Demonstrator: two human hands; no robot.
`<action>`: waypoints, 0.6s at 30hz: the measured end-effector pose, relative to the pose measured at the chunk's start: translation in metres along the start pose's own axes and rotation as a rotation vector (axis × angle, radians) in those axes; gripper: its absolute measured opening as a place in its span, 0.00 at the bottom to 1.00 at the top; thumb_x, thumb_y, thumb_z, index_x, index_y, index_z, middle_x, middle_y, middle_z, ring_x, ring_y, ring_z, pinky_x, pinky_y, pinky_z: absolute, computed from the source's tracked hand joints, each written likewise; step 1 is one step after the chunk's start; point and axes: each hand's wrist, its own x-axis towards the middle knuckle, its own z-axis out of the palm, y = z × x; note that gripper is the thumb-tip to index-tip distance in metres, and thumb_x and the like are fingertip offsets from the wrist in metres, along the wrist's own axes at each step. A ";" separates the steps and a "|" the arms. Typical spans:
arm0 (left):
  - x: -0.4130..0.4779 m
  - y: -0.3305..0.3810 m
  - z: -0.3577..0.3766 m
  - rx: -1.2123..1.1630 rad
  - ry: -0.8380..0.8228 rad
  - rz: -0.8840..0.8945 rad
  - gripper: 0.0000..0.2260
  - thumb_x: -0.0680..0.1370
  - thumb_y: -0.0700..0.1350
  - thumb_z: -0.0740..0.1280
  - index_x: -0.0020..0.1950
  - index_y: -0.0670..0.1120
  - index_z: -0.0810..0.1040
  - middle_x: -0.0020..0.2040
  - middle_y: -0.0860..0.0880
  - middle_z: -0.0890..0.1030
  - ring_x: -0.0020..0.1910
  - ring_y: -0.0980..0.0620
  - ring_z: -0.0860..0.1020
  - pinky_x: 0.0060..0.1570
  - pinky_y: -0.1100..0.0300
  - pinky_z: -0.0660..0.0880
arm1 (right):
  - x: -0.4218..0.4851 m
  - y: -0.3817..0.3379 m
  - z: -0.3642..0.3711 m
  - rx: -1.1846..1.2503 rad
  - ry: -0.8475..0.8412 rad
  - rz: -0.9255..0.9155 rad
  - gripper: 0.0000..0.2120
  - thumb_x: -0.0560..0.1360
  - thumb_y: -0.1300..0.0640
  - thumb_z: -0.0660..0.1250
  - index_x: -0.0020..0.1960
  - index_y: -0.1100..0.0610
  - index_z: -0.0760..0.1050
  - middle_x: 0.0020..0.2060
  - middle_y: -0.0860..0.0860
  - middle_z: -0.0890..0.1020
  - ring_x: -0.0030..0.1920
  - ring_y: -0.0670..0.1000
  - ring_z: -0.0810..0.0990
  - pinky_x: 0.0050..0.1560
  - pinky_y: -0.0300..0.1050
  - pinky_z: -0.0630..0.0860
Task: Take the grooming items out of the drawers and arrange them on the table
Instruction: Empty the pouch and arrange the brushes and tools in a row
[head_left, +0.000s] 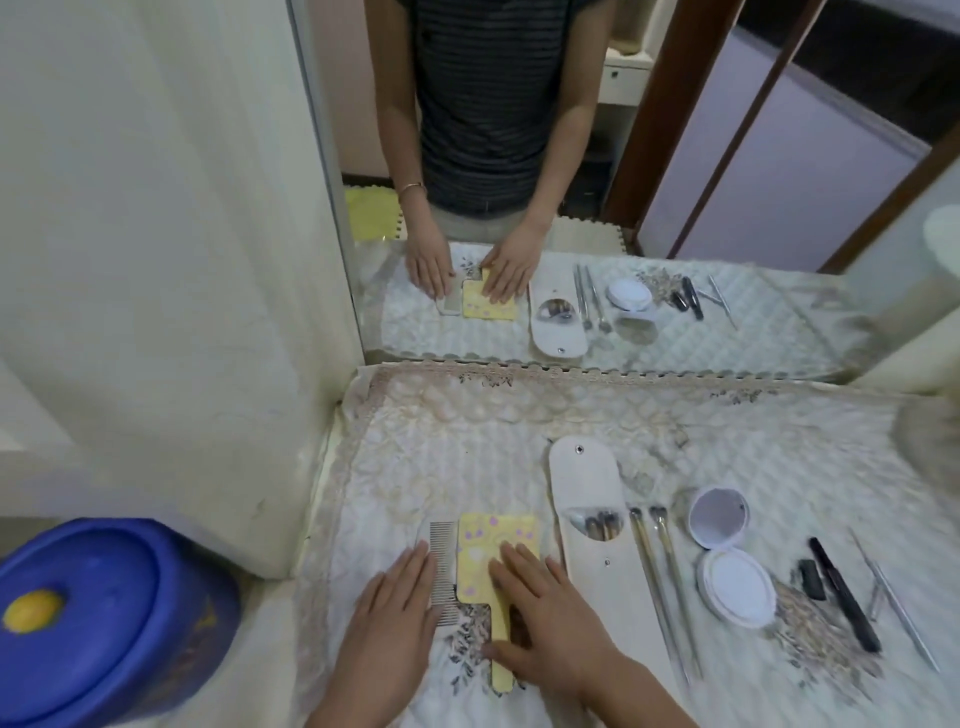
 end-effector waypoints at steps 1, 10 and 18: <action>0.000 0.001 0.000 0.004 -0.012 -0.007 0.24 0.80 0.55 0.38 0.65 0.47 0.65 0.77 0.58 0.44 0.74 0.62 0.40 0.70 0.67 0.40 | -0.004 0.002 0.001 0.036 0.015 0.002 0.35 0.65 0.29 0.50 0.63 0.49 0.68 0.62 0.45 0.76 0.63 0.45 0.73 0.67 0.38 0.64; 0.015 0.035 0.010 0.160 -0.050 0.320 0.31 0.75 0.67 0.48 0.75 0.55 0.52 0.77 0.51 0.42 0.76 0.52 0.42 0.68 0.57 0.46 | -0.052 0.065 -0.001 -0.018 0.189 0.173 0.36 0.66 0.26 0.49 0.64 0.50 0.65 0.76 0.45 0.42 0.74 0.44 0.39 0.69 0.39 0.43; 0.011 0.036 0.026 0.208 -0.033 0.272 0.35 0.73 0.71 0.47 0.75 0.55 0.46 0.77 0.52 0.41 0.75 0.52 0.40 0.70 0.57 0.41 | -0.042 0.061 0.021 -0.040 0.305 0.140 0.35 0.70 0.28 0.43 0.63 0.52 0.66 0.75 0.47 0.39 0.75 0.49 0.38 0.69 0.36 0.42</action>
